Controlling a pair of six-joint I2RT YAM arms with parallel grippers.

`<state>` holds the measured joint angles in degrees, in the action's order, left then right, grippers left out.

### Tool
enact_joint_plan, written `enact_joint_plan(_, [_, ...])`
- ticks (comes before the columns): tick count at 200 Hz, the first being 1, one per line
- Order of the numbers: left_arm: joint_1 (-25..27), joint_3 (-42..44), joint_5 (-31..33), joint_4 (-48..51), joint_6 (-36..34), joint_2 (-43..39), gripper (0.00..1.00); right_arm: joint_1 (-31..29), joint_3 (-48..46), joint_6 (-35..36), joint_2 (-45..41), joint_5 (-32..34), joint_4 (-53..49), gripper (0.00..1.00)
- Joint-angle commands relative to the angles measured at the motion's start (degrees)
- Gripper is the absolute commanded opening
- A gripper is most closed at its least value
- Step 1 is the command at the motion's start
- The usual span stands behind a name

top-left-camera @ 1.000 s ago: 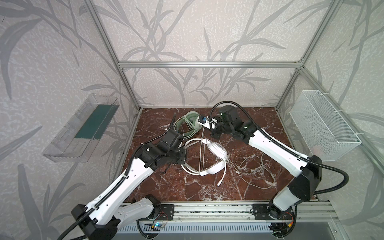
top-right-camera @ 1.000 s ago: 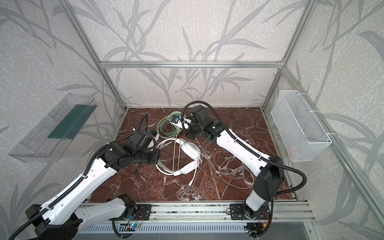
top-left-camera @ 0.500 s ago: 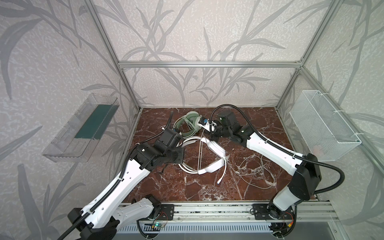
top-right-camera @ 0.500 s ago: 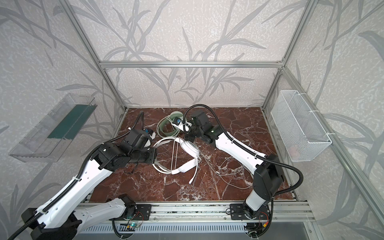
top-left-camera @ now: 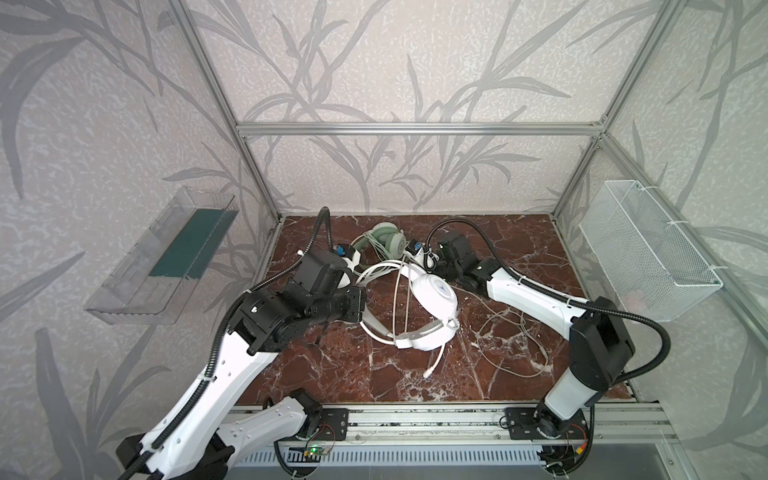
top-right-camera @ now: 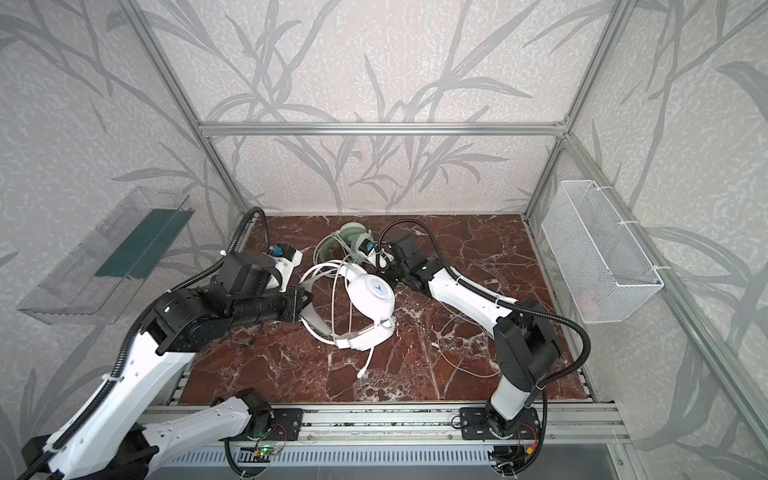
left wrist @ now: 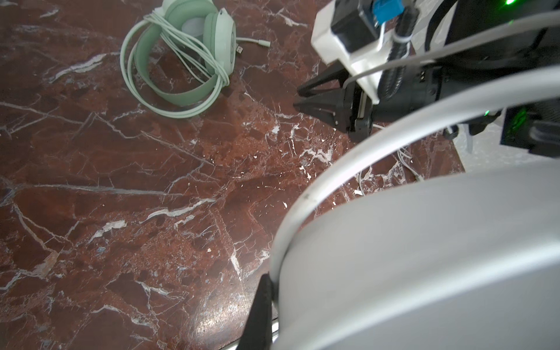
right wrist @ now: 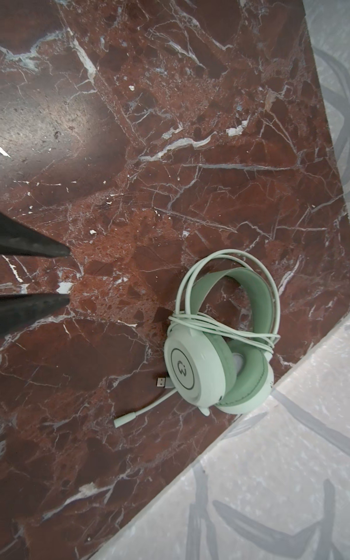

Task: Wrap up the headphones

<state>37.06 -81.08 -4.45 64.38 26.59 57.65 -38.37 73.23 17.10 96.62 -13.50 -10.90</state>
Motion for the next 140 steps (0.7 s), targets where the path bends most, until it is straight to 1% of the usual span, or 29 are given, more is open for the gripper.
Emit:
enact_joint_plan(1, [0.0, -3.1, -1.0, -1.0, 0.6, -0.1, 0.0, -0.2, -0.9, -3.1, -0.5, -1.2, 1.8, 0.27])
enact_joint_plan(37, [-0.1, -6.9, 0.5, 1.7, 0.1, 1.0, 0.0, -0.3, -4.2, -5.6, -0.6, -2.8, 5.3, 0.27])
enact_joint_plan(54, [-0.1, -8.4, 1.7, 2.8, -0.1, 1.2, 0.0, -0.2, -5.1, -7.5, -0.6, -3.6, 5.3, 0.28])
enact_joint_plan(106, [-0.6, -12.5, 3.6, 5.7, -0.2, 2.8, 0.0, -0.2, -10.6, -10.5, -1.2, -5.3, 8.7, 0.33])
enact_joint_plan(123, [-1.0, -13.3, 4.2, 6.5, -0.6, 3.4, 0.0, -0.2, -11.8, -10.9, -1.7, -5.1, 8.8, 0.34])
enact_joint_plan(140, [-1.6, -14.7, 4.2, 7.5, -1.1, 4.0, 0.0, -0.2, -13.0, -12.4, -2.1, -1.6, 9.0, 0.36])
